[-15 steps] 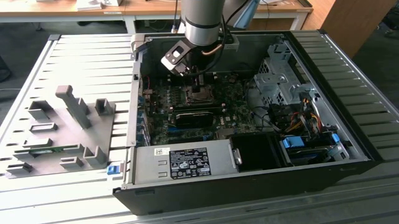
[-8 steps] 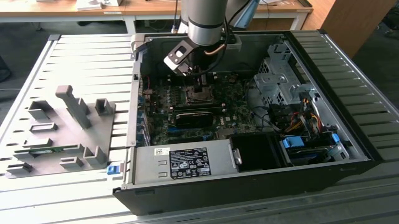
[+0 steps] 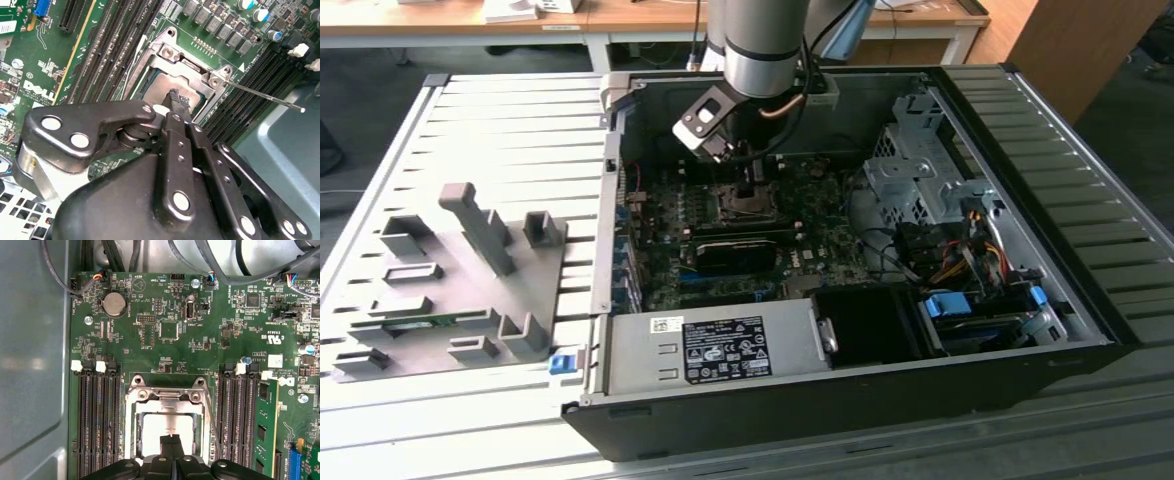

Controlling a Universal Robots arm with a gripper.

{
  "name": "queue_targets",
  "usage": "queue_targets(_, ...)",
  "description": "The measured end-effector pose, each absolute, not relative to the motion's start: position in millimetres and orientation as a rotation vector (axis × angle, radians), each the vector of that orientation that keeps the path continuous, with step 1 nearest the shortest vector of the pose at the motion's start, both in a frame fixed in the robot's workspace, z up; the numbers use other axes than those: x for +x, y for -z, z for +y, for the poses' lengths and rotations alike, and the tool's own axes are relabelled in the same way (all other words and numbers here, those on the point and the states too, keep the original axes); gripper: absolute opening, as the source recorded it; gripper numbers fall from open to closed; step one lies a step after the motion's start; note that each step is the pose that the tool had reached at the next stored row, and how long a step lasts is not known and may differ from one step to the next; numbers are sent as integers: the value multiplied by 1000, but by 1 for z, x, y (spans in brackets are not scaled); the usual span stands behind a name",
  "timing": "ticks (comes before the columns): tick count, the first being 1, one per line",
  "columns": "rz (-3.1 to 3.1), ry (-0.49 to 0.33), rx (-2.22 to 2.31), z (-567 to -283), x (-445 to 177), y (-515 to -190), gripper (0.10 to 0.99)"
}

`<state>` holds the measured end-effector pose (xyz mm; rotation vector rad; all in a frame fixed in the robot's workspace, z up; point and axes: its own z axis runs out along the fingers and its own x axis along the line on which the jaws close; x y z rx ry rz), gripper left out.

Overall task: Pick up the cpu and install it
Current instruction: 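Install the first cpu locking lever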

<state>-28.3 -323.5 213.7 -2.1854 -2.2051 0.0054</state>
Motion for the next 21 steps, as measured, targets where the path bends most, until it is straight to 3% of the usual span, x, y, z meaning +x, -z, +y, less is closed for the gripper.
queue_targets(21, -2205, -4, -2185, -324, -28, -220, 106)
